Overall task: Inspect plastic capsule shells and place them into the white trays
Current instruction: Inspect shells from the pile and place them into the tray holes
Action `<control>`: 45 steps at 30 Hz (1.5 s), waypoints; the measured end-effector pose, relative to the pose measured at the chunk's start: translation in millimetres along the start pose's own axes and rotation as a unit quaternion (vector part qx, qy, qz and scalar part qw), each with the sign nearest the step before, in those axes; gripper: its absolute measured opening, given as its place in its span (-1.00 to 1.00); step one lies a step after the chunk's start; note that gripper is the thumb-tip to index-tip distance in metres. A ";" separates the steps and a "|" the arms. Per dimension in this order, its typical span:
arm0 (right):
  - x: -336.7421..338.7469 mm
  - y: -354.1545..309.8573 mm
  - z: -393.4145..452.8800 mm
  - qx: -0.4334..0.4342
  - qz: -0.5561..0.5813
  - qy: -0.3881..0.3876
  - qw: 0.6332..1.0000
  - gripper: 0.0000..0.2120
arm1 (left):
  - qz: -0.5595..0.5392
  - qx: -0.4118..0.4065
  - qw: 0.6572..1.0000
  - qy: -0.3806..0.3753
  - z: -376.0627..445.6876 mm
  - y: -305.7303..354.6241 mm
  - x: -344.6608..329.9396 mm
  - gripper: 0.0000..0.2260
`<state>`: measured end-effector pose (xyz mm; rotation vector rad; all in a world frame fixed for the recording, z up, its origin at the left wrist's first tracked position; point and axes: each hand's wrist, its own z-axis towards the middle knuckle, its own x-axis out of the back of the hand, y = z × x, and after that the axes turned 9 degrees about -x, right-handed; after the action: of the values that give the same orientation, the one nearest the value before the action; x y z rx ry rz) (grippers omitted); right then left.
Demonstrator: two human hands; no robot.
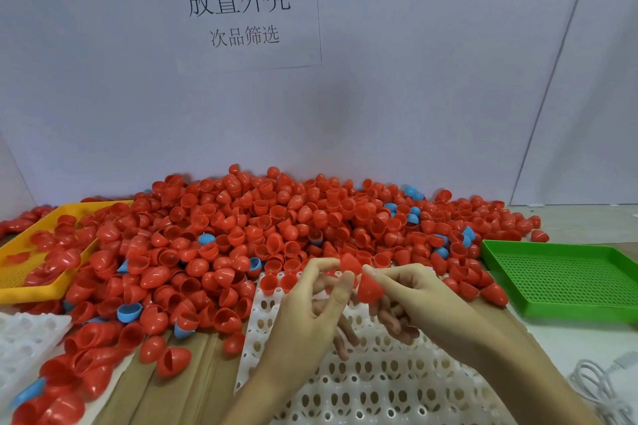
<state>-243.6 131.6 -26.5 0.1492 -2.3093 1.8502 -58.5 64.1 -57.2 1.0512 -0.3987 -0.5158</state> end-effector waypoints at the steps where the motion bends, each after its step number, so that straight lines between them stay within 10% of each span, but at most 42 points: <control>1: 0.3 -0.5 -0.7 -0.001 0.008 -0.014 1.000 -0.47 | -0.007 -0.010 1.000 0.004 0.1 0.8 -0.2 -0.75; 13: 2.2 -0.1 0.1 -0.014 0.120 -0.085 0.989 -0.86 | 0.010 -0.008 0.999 0.030 0.2 1.9 1.8 -0.79; 28: 14.6 1.4 3.3 -0.019 0.195 -0.076 0.978 -0.75 | 0.059 0.038 0.997 -0.018 -1.8 -4.6 -0.6 -0.82; 32: 26.0 5.9 6.3 0.034 0.035 0.138 0.989 -0.86 | 0.124 0.040 0.987 -0.090 -3.8 -8.8 0.4 -0.89; 36: 40.4 20.3 19.3 0.075 -0.186 0.318 0.926 -0.88 | 0.175 0.049 0.974 -0.136 -4.6 -11.2 0.7 -0.81; 45: 50.6 22.9 48.9 0.098 -0.410 0.255 0.870 -0.85 | 0.189 0.052 0.969 -0.147 -4.0 -9.5 0.3 -0.74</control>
<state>-301.2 90.7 -48.5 0.5076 -1.3669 1.4202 -58.1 63.0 -67.4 0.9707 -0.8787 -0.3099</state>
